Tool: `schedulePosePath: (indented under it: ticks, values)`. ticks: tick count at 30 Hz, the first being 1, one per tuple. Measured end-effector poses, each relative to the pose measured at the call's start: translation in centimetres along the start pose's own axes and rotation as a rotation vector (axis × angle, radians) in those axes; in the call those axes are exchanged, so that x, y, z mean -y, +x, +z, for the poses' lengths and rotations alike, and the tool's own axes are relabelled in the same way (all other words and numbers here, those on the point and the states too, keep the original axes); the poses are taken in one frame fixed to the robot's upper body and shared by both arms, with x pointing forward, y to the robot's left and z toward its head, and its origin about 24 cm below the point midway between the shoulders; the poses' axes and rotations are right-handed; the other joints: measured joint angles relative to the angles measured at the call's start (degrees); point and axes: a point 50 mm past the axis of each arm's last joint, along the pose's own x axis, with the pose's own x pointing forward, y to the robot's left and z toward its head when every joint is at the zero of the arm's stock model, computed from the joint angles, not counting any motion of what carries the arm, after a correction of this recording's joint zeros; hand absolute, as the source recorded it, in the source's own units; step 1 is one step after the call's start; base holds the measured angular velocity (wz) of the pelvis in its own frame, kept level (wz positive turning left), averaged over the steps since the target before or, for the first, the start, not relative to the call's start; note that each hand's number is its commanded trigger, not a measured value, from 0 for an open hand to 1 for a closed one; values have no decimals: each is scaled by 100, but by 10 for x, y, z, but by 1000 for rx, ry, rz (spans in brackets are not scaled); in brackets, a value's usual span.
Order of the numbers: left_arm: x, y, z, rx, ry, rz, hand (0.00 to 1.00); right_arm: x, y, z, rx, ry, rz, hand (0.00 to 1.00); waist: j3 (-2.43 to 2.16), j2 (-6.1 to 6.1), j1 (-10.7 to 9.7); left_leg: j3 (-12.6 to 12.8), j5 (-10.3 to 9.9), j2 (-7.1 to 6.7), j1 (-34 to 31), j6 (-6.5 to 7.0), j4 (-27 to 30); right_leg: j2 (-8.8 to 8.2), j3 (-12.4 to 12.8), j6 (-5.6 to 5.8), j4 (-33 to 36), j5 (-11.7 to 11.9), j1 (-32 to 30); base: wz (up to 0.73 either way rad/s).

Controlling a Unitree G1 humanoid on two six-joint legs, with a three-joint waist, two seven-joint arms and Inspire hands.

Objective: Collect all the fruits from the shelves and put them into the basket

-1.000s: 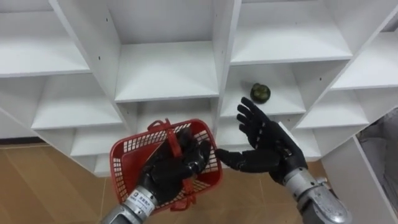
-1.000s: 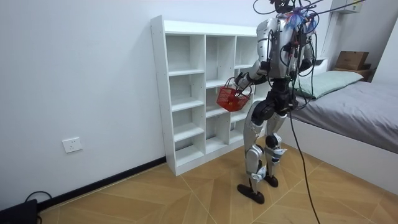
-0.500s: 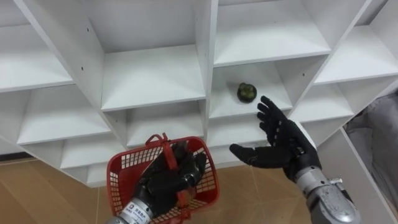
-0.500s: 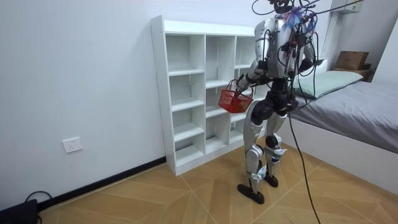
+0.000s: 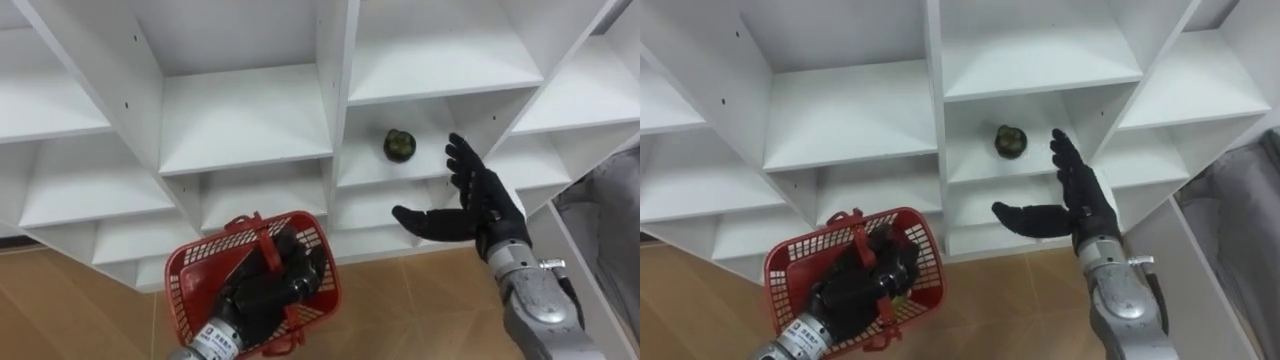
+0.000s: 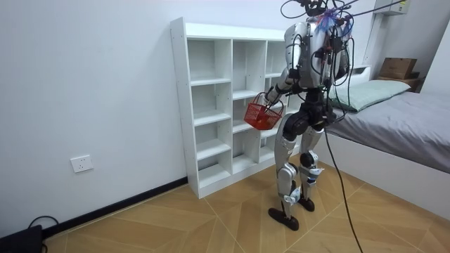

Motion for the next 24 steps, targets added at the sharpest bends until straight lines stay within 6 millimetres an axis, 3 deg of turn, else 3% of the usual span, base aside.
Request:
schedulePosePath:
  ticks: [13, 24]
  values:
    - [-7, -3, -2, -52, 70, 30, 100, 25, 4, -9, -50, -116, -128, 0, 0, 4, 322, -144, 2, -17, -137, 3, 28, -32, -138, -2, -9, 1, -51, 5]
    - [-13, -4, 1, -53, 65, 50, 100, 34, 25, 8, -11, -151, -170, 0, 6, -7, 328, -343, 11, -27, -651, 13, 243, -89, -297, -8, 121, -4, -438, 8]
